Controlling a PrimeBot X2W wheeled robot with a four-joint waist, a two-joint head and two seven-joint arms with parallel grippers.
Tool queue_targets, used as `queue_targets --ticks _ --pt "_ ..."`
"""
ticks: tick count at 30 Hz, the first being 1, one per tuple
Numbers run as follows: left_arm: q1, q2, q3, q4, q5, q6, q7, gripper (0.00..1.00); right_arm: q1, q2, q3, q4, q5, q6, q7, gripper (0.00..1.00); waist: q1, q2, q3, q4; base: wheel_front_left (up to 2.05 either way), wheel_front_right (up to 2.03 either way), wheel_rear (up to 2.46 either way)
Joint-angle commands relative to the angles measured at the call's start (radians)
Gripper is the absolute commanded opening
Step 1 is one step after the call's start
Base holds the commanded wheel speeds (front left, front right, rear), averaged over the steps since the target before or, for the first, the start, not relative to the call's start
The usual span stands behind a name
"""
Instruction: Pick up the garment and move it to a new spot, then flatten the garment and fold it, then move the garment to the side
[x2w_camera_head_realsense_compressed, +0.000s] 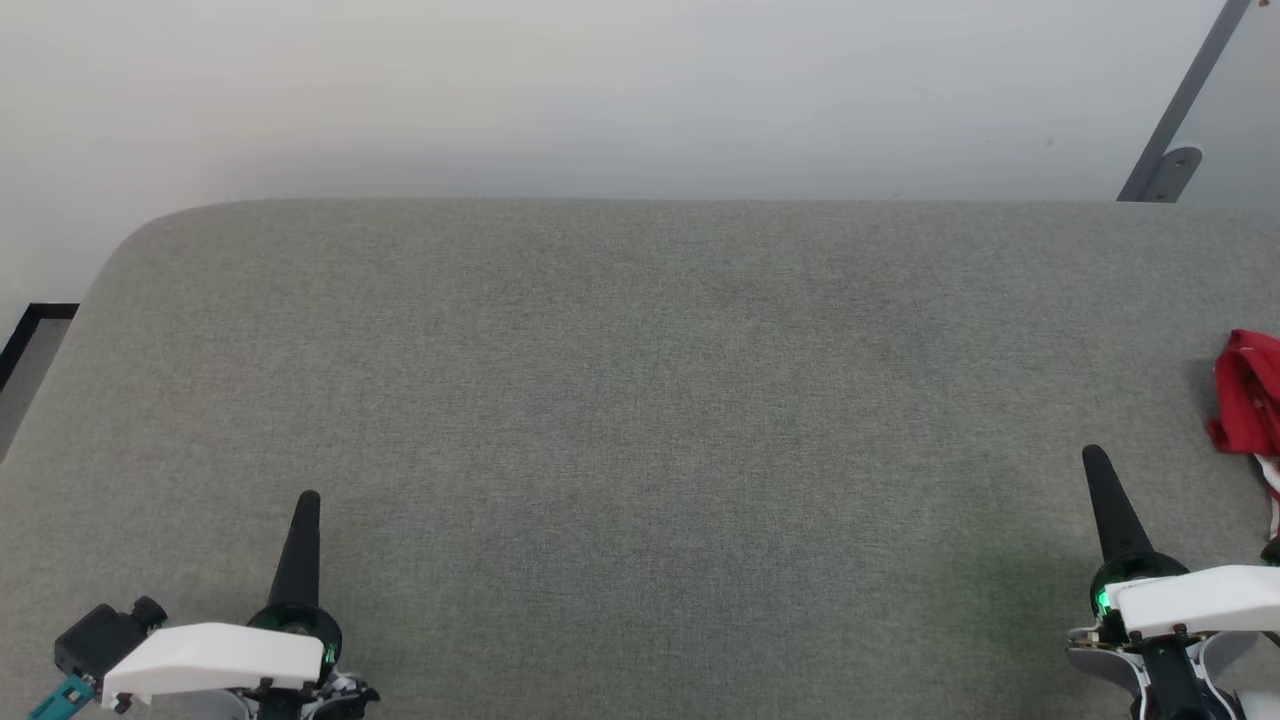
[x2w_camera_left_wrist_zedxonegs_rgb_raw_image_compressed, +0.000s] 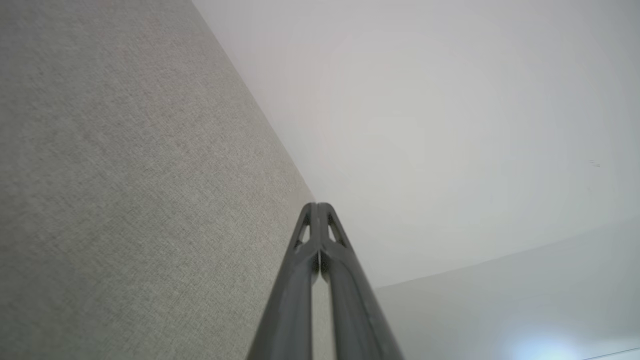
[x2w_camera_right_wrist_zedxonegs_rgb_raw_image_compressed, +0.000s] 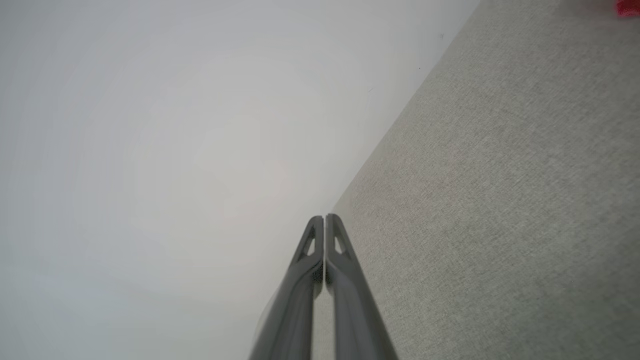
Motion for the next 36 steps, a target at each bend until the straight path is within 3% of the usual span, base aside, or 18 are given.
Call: queue_targets --ticks 1,36 --pt "-0.025 0.0 0.005 -0.005 -0.027 0.001 0.007 0.0 -0.016 0.002 -0.005 -0.005 0.022 0.0 0.008 0.0 0.0 -0.0001 -0.001 -0.001 0.0 0.0 0.0" --pt "-0.066 -0.013 0.03 0.03 -0.302 0.002 0.093 0.0 -0.034 0.048 -0.008 0.018 0.276 0.0 0.069 0.0 0.0 -0.0001 -0.016 -0.029 0.0 0.0 0.0"
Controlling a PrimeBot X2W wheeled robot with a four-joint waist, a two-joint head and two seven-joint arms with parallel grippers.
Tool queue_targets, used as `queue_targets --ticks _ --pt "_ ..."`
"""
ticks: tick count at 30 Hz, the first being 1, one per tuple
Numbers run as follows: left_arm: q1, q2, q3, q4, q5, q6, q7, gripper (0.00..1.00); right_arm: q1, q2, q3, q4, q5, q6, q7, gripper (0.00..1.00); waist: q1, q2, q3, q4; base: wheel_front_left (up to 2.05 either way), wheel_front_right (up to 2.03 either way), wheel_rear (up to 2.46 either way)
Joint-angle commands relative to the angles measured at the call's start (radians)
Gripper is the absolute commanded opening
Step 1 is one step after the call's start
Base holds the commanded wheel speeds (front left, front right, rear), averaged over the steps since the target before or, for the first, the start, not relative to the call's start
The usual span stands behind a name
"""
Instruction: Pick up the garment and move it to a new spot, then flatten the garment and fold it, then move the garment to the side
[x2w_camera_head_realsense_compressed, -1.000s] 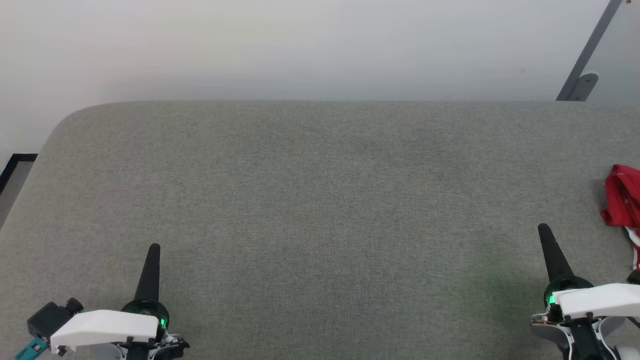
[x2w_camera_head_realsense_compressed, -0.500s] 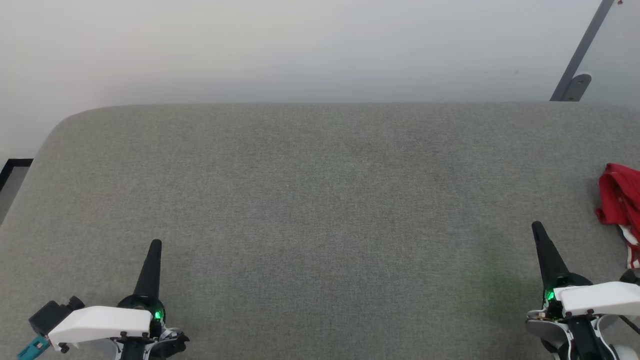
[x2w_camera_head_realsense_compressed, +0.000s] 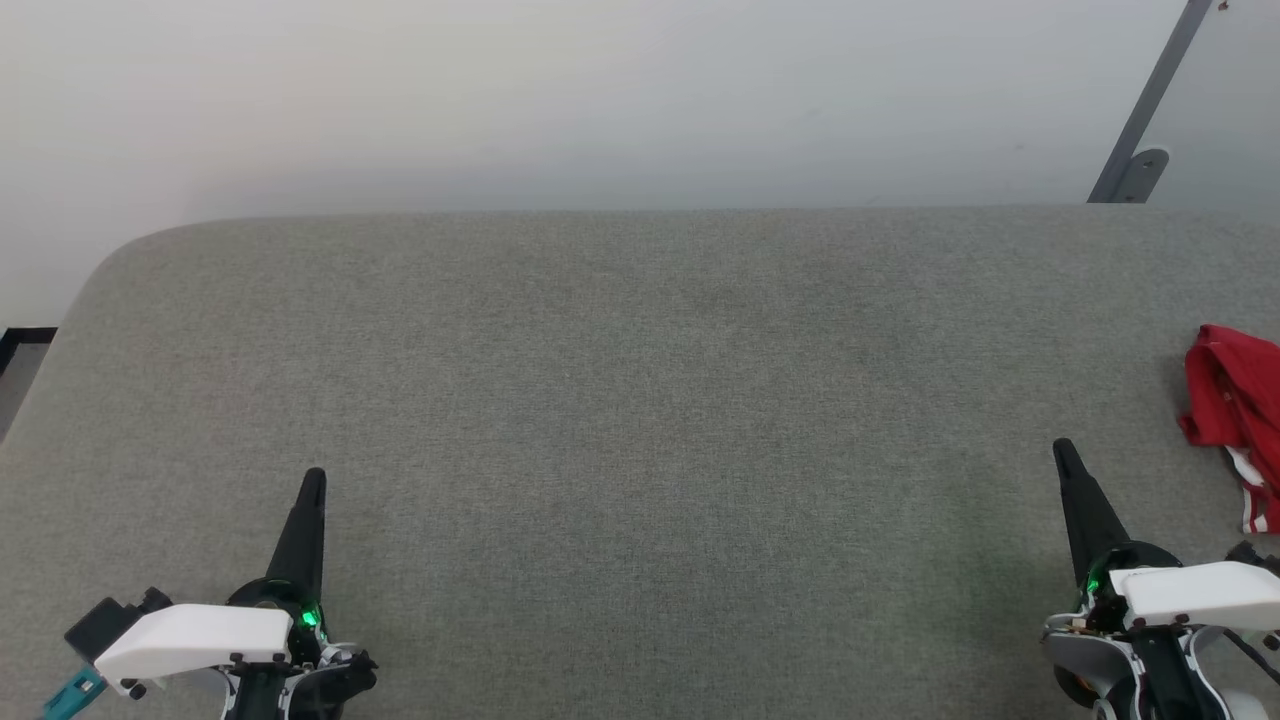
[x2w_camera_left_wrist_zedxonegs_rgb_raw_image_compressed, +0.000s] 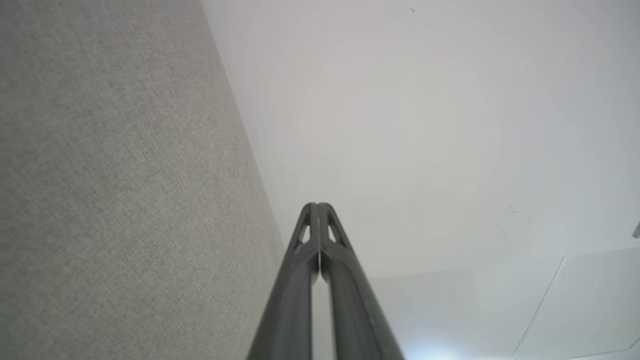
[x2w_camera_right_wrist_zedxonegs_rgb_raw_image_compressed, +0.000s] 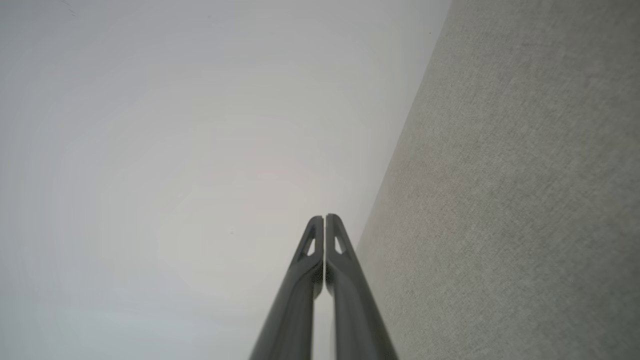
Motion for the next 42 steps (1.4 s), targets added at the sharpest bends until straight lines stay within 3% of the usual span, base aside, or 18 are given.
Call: queue_targets --ticks 1,22,42 --pt "-0.015 0.003 0.005 -0.001 -0.015 0.002 0.006 0.0 -0.012 0.002 -0.003 0.001 0.015 0.0 0.008 0.0 0.0 -0.0001 0.0 0.0 0.0 0.0 0.0" --pt "-0.035 -0.007 0.018 0.016 -0.146 0.002 0.049 0.0 -0.02 0.025 -0.004 0.012 0.136 0.0 0.037 0.0 0.0 -0.0001 -0.01 -0.018 0.0 0.0 0.0" --pt "-0.036 -0.011 0.024 0.016 -0.138 0.002 0.052 0.0 -0.018 0.024 -0.004 0.012 0.134 0.0 0.036 0.0 0.0 -0.0001 -0.01 -0.018 0.0 0.0 0.0"
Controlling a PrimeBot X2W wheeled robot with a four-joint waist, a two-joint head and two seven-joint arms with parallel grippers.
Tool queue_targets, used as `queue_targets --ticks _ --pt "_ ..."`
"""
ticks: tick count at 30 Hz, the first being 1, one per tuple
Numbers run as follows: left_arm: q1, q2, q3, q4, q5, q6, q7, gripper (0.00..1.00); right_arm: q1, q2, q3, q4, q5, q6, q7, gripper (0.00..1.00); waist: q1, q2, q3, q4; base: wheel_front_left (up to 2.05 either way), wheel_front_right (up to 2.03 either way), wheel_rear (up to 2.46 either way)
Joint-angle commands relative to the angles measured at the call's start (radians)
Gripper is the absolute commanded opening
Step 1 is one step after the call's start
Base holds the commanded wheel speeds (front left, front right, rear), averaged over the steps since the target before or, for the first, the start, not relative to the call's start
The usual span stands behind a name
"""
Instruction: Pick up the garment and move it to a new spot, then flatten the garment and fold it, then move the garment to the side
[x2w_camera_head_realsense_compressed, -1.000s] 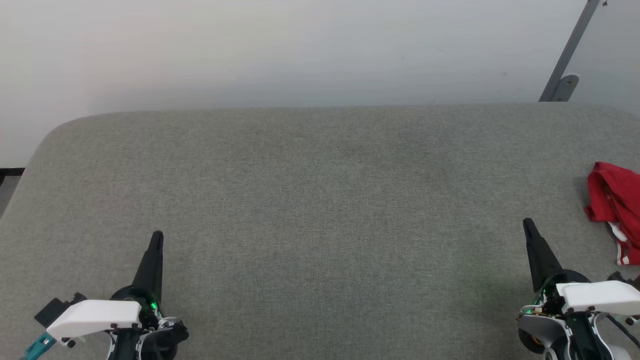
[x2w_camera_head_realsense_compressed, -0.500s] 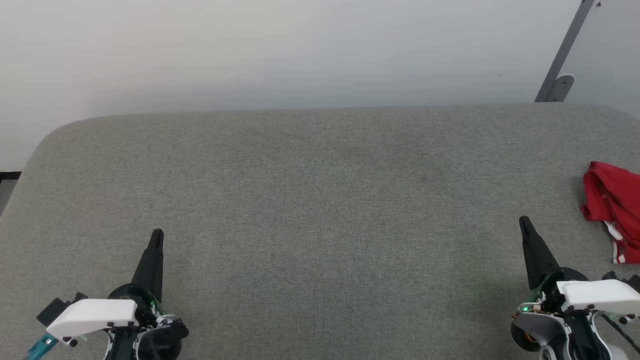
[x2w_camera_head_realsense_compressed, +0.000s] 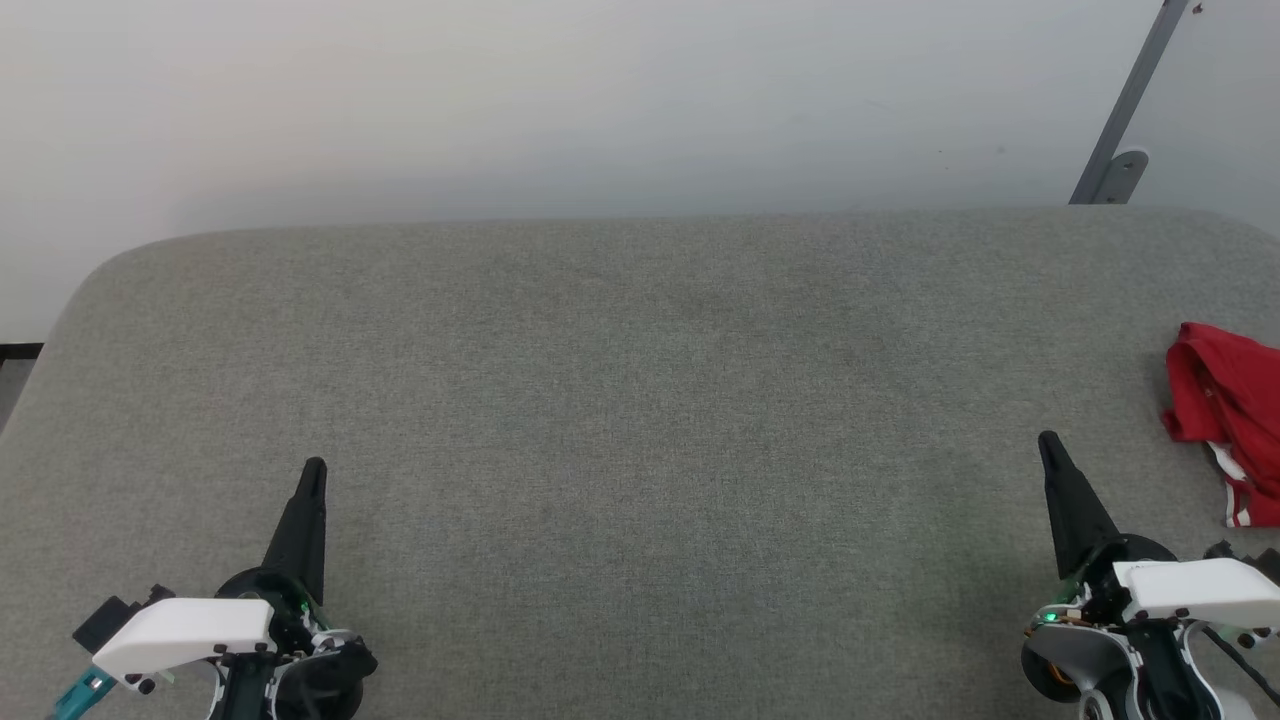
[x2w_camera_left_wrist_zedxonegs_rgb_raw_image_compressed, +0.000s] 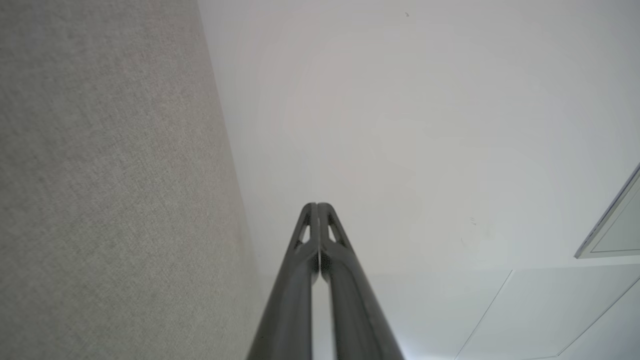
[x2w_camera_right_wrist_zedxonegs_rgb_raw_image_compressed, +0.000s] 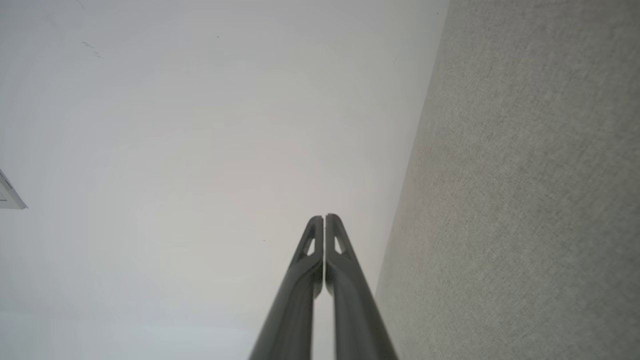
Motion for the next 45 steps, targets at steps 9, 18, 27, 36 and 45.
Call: queue_targets --ticks 9,18,27,36,45 --pt "-0.014 -0.002 0.005 -0.001 0.003 0.002 0.006 0.0 -0.003 0.002 -0.001 0.002 0.004 0.0 0.002 0.0 0.0 0.0 0.0 0.0 0.0 0.0 0.0" --pt "-0.014 -0.004 0.007 -0.001 0.005 0.002 0.008 0.0 -0.003 0.002 -0.001 0.002 0.004 0.0 0.002 0.0 0.0 0.0 0.0 0.0 0.0 0.0 0.0" --pt "-0.014 -0.006 0.009 0.0 0.007 0.002 0.01 0.0 -0.003 0.002 -0.001 0.002 0.004 0.0 0.002 0.0 0.0 0.0 0.0 0.0 0.0 0.0 0.0" --pt "-0.015 -0.007 0.011 0.0 0.009 0.002 0.01 0.0 -0.003 0.002 -0.001 0.002 0.004 0.0 0.002 0.0 0.0 0.0 0.0 0.0 0.0 0.0 0.0" --pt "-0.015 -0.008 0.013 0.0 0.01 0.002 0.011 0.0 -0.003 0.002 -0.001 0.002 0.004 0.0 0.002 0.0 0.0 0.0 0.0 0.0 0.0 0.0 0.0"
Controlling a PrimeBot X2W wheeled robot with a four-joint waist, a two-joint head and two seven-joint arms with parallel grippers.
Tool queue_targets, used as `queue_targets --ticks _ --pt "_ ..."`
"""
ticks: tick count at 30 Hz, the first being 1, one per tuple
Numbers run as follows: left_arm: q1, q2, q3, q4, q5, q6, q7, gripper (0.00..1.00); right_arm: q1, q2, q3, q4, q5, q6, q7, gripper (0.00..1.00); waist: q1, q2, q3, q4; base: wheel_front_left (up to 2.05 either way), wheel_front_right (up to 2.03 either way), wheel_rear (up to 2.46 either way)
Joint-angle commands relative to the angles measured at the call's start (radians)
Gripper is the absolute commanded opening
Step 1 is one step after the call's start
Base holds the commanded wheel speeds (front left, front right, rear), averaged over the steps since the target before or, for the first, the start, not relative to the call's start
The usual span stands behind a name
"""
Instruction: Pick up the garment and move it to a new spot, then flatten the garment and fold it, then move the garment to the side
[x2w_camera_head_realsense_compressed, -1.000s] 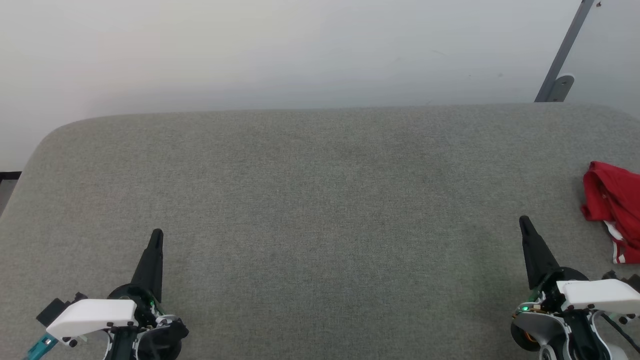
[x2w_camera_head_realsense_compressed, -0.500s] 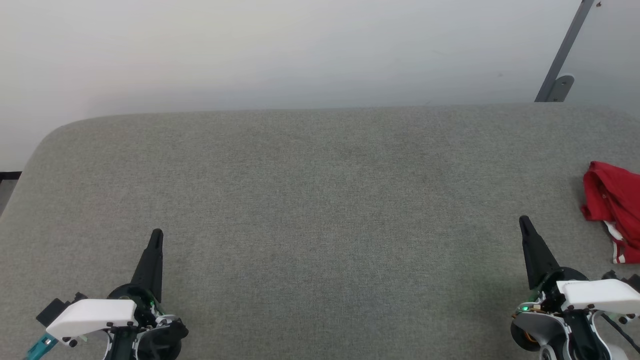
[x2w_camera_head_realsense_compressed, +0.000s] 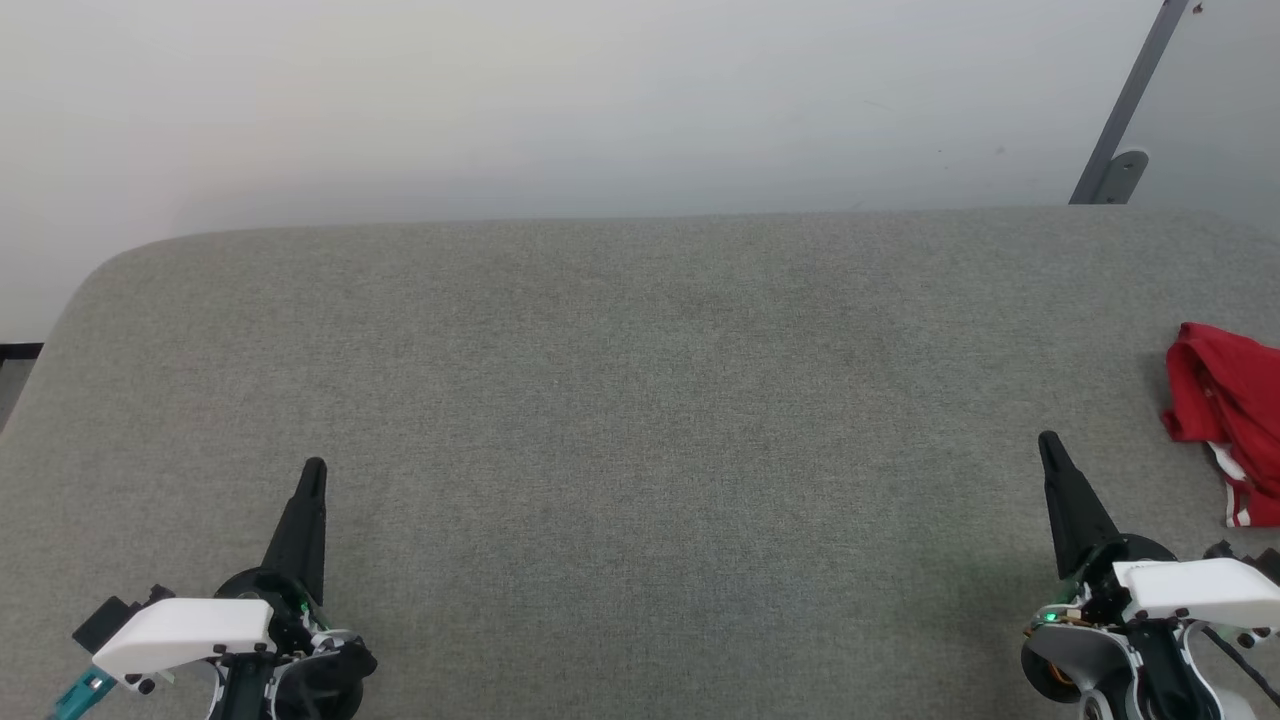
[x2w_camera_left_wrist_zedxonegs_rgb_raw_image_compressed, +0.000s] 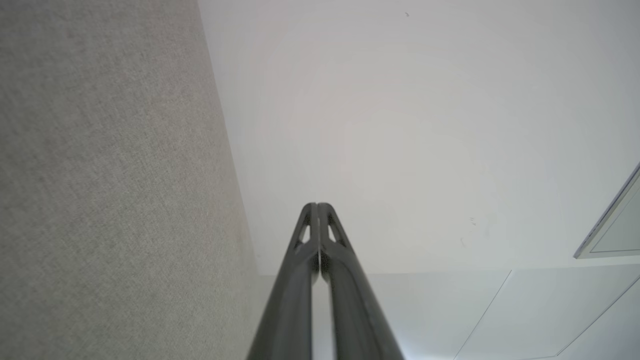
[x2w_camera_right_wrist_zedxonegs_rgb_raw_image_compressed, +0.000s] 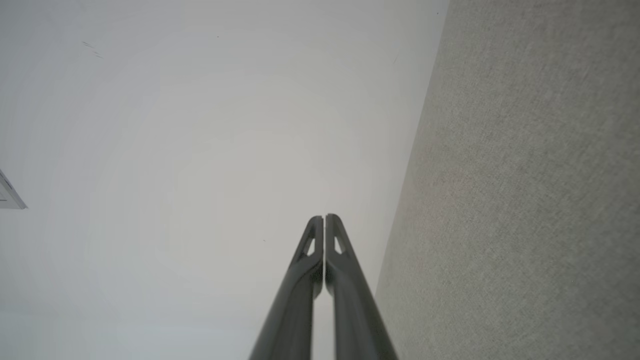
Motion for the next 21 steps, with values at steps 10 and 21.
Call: queue_targets --ticks 10,21 --pt "-0.014 -0.003 0.005 -0.001 0.006 0.002 0.004 0.0 -0.003 0.002 -0.001 0.002 0.004 0.0 0.002 0.0 0.0 -0.0001 0.0 0.0 0.0 0.0 0.0" --pt "-0.014 -0.004 0.007 0.0 0.007 0.002 0.005 0.0 -0.003 0.002 -0.001 0.002 0.004 0.0 0.002 0.0 0.0 -0.0001 0.0 0.0 0.0 0.0 0.0"
